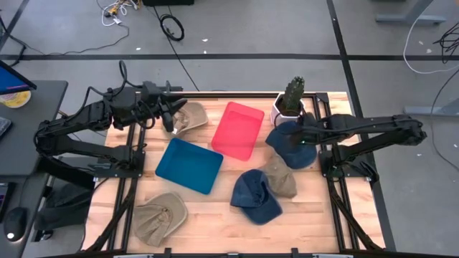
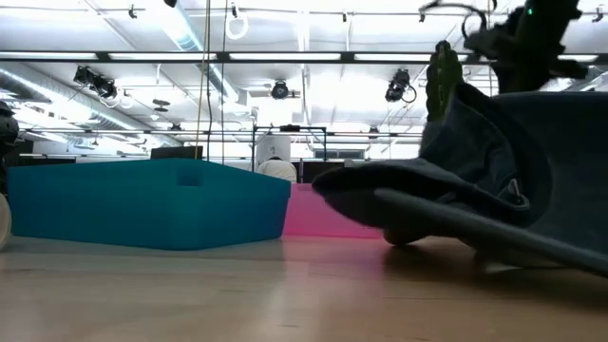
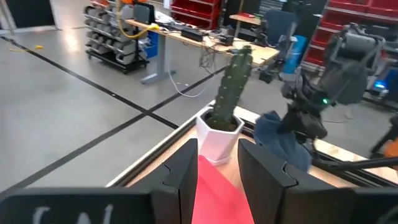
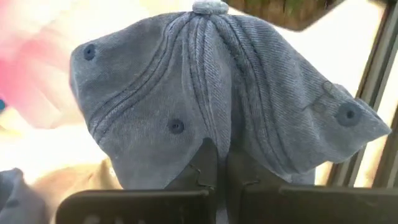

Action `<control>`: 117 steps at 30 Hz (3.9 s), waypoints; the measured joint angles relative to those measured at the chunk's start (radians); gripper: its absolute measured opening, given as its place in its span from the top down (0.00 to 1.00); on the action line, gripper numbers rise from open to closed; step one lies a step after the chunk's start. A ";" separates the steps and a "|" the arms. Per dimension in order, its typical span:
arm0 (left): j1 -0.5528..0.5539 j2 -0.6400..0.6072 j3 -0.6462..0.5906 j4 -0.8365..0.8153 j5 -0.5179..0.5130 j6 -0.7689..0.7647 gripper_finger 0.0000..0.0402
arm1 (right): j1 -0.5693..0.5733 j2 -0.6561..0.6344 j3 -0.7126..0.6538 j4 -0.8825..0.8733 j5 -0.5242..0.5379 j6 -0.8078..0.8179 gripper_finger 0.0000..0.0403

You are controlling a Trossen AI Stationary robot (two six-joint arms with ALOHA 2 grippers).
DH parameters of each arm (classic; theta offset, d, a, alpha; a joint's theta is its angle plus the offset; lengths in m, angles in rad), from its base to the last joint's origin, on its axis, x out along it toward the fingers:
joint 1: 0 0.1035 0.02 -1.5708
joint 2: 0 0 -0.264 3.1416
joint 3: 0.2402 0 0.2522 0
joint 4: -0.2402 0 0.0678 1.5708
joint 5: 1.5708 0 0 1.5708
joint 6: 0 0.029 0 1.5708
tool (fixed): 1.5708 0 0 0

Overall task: Pick & Place hat
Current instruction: Put the right blue cap into the red bin

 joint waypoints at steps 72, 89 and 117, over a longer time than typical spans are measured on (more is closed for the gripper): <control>0.000 0.000 0.000 0.043 0.013 0.050 0.70 | -0.020 0.678 0.743 0.298 0.257 0.266 1.00; 0.000 0.000 0.000 0.044 0.013 0.053 0.70 | -0.053 0.796 0.710 0.210 0.322 0.619 1.00; 0.000 -0.001 0.000 0.044 0.012 0.053 0.70 | -0.175 0.911 0.710 0.224 0.162 0.715 1.00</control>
